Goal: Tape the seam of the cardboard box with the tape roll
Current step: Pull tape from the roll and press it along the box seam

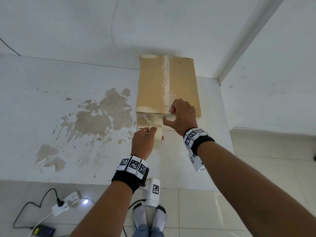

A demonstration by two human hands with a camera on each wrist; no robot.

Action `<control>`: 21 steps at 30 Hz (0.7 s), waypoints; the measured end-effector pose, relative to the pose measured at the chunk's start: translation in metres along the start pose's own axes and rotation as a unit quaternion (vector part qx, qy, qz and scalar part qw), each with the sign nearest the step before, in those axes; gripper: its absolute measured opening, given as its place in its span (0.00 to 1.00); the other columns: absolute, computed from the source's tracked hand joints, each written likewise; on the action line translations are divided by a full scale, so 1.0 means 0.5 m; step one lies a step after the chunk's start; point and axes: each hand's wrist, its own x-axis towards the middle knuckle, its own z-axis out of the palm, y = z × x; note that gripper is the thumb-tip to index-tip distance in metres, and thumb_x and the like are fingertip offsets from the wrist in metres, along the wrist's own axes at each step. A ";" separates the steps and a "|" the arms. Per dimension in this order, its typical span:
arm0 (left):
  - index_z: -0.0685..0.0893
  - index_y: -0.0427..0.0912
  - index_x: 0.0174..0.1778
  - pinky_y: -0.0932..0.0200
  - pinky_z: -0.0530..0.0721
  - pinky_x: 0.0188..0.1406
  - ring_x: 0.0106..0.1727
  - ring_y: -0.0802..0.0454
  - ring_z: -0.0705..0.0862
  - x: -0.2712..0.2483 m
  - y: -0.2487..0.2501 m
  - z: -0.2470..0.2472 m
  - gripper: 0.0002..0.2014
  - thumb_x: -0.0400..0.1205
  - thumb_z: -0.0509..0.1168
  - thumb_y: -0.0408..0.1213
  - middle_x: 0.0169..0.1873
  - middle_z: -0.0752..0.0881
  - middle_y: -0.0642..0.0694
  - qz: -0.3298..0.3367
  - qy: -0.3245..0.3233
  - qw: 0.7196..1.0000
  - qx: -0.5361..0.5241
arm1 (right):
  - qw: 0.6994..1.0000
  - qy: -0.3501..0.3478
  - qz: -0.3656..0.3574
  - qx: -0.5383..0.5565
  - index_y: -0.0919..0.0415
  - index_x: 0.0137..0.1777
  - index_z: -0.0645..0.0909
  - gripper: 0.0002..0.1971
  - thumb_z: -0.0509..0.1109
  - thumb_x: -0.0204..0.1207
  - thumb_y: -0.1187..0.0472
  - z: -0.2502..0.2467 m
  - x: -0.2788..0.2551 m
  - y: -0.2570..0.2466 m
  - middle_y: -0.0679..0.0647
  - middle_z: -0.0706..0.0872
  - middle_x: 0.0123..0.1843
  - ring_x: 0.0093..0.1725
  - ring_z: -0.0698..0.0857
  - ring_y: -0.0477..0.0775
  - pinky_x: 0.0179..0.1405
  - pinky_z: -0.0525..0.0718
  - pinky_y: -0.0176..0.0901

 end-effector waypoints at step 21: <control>0.88 0.33 0.46 0.46 0.89 0.43 0.40 0.39 0.94 -0.011 0.006 0.008 0.16 0.85 0.61 0.42 0.29 0.94 0.48 0.013 -0.008 1.000 0.008 | 0.998 -0.058 -0.011 -0.019 0.51 0.39 0.68 0.20 0.78 0.64 0.45 -0.025 0.010 0.005 0.45 0.74 0.38 0.39 0.71 0.51 0.41 0.66 0.46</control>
